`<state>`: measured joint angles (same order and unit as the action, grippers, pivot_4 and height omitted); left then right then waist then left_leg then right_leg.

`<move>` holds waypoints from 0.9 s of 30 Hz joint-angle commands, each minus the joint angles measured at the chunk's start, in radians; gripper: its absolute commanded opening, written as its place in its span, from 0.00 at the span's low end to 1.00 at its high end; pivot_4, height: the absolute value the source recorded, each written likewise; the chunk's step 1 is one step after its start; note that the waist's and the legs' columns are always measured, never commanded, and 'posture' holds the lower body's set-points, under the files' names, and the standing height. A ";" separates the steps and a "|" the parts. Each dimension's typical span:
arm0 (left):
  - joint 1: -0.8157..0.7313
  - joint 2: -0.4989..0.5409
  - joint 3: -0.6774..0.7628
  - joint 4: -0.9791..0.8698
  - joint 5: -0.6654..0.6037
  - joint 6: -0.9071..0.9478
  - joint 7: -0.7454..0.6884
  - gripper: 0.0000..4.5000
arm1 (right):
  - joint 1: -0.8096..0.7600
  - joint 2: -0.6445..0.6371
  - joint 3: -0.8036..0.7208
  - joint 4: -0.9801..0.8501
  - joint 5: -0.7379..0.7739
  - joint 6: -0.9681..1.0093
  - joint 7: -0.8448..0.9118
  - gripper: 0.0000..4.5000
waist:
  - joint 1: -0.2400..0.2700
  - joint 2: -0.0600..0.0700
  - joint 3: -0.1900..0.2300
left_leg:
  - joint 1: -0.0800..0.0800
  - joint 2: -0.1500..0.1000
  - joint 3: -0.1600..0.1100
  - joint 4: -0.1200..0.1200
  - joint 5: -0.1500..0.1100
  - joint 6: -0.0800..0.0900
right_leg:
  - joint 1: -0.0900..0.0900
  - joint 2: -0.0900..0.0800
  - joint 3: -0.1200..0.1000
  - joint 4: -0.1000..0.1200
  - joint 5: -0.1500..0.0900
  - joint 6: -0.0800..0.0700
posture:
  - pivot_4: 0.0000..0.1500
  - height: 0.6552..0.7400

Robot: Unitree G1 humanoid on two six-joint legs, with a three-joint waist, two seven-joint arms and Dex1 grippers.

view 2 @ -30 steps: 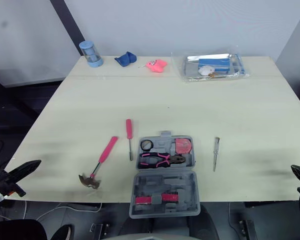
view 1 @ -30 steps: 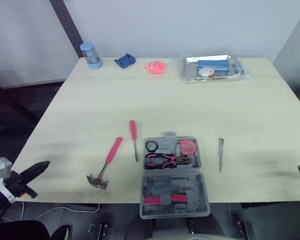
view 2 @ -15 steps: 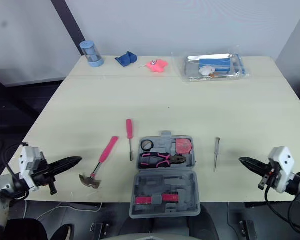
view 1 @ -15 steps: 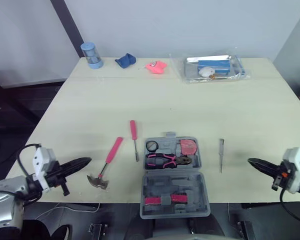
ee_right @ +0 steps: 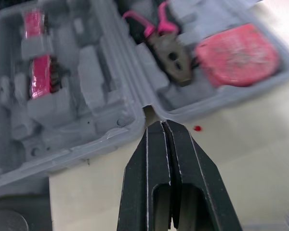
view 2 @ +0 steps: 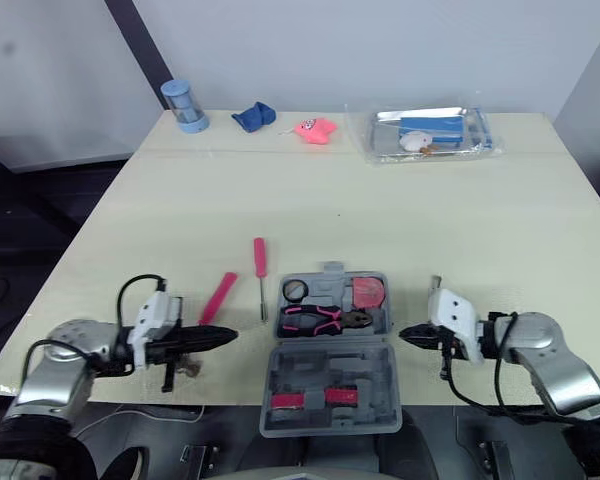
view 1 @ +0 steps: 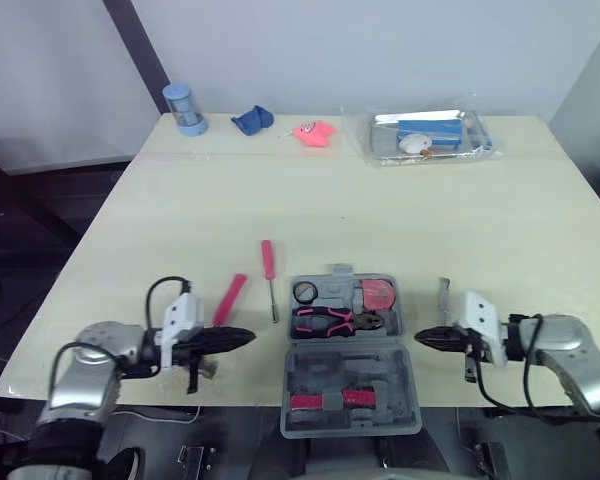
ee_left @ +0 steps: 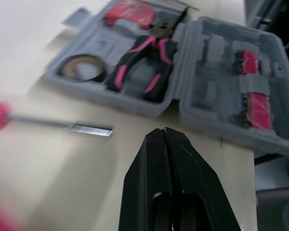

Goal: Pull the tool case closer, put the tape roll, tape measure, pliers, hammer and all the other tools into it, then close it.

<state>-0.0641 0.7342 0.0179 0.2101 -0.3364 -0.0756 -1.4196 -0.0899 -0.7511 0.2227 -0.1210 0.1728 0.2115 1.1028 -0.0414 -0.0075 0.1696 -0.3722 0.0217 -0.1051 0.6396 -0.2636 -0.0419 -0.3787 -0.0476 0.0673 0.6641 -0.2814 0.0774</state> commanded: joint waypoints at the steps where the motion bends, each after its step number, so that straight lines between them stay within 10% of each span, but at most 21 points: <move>1: -0.016 -0.005 -0.022 0.007 0.019 -0.020 0.000 0.01 | -0.030 0.014 0.028 0.034 -0.051 -0.046 -0.011 0.00 | 0.000 0.000 0.000 | 0.000 0.000 0.000 0.000 0.000 0.000 | 0.000 0.000 0.000 0.000 0.000 0.000 | 1.00 1.00; 27: -0.092 -0.061 -0.152 0.108 0.141 -0.094 0.041 0.01 | -0.076 0.072 0.078 0.069 -0.123 -0.041 -0.043 0.00 | -0.001 0.000 0.000 | 0.000 0.000 -0.001 0.000 0.000 0.000 | 0.000 0.000 -0.001 0.000 0.000 0.000 | 1.00 1.00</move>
<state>-0.1540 0.6745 -0.1294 0.3267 -0.1960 -0.1571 -1.3876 -0.1660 -0.6811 0.3026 -0.0274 0.0520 0.1698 1.0617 -0.0426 -0.0076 0.1696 -0.3725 0.0216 -0.1065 0.6398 -0.2636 -0.0419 -0.3788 -0.0476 0.0661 0.6645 -0.2813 0.0772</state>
